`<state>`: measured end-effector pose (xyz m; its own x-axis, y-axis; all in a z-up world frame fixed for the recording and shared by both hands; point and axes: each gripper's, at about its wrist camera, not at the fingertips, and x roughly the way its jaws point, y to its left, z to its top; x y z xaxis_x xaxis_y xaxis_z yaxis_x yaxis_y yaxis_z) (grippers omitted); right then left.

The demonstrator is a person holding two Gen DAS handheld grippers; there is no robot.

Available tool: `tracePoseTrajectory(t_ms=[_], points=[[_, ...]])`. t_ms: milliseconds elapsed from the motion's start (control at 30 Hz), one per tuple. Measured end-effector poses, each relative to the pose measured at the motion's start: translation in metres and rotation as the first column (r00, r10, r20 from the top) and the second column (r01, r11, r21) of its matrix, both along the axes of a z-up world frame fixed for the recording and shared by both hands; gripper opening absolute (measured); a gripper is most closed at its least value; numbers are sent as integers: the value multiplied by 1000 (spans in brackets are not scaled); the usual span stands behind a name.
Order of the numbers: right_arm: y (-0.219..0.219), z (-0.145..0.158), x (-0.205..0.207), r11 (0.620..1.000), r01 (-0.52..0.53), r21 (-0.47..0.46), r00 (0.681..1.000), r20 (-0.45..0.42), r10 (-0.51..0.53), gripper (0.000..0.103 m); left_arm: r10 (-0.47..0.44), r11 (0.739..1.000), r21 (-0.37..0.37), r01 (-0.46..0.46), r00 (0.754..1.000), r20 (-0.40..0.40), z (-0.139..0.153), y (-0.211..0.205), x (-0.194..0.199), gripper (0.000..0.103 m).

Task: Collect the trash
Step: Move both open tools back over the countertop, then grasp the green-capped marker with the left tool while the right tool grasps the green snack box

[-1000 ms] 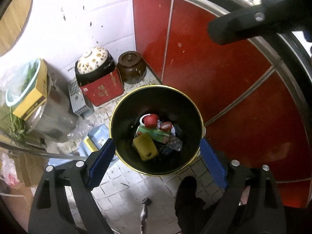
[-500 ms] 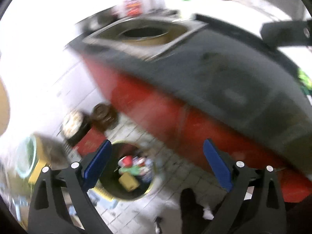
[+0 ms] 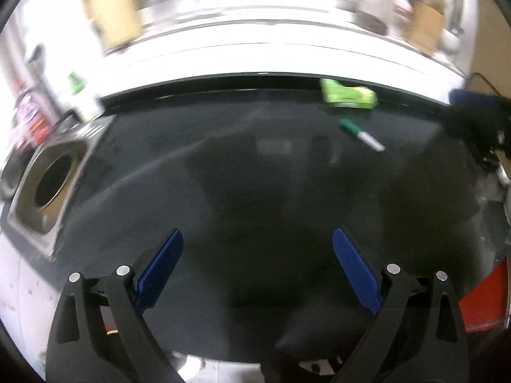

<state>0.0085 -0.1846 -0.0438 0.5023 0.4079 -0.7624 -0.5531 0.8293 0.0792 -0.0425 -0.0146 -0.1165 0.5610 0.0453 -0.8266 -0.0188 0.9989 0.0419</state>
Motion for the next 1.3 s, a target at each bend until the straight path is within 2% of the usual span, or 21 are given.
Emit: tracePoseTrajectory(t_ms=[167,367,633,833,933,1033,1167,1233,1300], points=[[-81,-10,7,995,103,-2,995,-12,-103,87,-85,996,24,85,996,-12,-2,-64,26,92],[-129,-18,13,991,136,8,991,-21,-135,87,-106,993,40,108,994,-37,-5,-112,49,92],[-153,-26,43,992,127,0,991,-35,-127,87,-42,999,18,44,995,-89,-22,-146,104,92],[-173,-38,77,992,128,-14,990,-59,-129,87,18,999,37,-14,992,-127,-55,-172,159,92],[-182,-50,101,991,131,-19,988,-85,-132,87,60,998,22,-57,984,-166,-73,-176,182,92],[-185,-64,123,992,125,-34,985,-114,-128,87,99,995,40,-93,976,-192,-95,-178,207,92],[-186,-84,152,994,101,-46,983,-152,-107,87,142,990,8,-144,962,-232,-116,-174,225,92],[-182,-96,170,996,72,-54,983,-167,-80,87,148,988,-16,-154,968,-203,-117,-171,227,91],[-175,-107,187,998,31,-59,984,-176,-40,87,137,990,-17,-142,976,-171,-115,-171,228,83]])
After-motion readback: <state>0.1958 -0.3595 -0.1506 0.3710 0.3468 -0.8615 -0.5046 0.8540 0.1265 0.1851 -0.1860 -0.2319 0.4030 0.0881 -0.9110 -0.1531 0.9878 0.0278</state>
